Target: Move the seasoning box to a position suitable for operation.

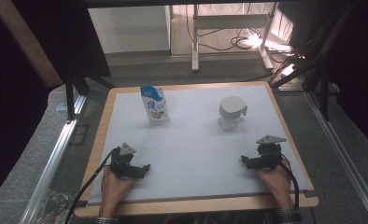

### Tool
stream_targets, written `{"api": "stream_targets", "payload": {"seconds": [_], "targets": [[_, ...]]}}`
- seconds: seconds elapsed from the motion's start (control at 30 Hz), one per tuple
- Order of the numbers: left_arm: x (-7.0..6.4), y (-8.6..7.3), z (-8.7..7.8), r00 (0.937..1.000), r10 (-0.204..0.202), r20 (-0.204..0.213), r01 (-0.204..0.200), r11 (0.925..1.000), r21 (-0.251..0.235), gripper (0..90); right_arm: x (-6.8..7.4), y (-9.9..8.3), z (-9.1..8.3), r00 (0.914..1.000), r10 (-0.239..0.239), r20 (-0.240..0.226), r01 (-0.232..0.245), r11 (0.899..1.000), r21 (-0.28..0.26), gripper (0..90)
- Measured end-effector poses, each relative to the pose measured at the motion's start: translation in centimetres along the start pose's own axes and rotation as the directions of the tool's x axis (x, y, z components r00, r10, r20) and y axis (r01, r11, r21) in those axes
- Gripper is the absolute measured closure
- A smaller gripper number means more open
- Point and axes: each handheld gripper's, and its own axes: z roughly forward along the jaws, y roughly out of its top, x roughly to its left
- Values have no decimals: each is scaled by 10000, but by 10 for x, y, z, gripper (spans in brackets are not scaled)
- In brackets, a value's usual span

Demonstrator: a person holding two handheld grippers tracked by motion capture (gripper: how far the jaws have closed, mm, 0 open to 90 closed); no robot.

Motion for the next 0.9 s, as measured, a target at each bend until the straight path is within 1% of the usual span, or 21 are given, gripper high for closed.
{"api": "stream_targets", "payload": {"seconds": [0.03,0.07,0.1,0.17,0.2,0.9], "targets": [[-3,1,1,9994,-272,-210,272,9996,4,0,0,0,0,10000,-7,6,7,10000,-2,0],[-7,3,3,9983,-415,-401,415,9991,-2,0,0,0,0,10000,-5,7,5,10000,0,0],[-11,4,4,9986,-362,-398,360,9993,-48,0,0,0,0,10000,-9,9,9,10000,0,0],[-13,5,5,9988,-297,-395,295,9995,-65,0,0,0,0,10000,-23,10,23,10000,-6,0],[-12,5,5,9989,-344,-320,342,9994,-54,0,0,0,0,10000,-28,12,28,10000,-9,0],[-12,5,5,9990,-352,-281,350,9994,-59,0,0,0,0,10000,-20,9,20,10000,-6,0]]}}
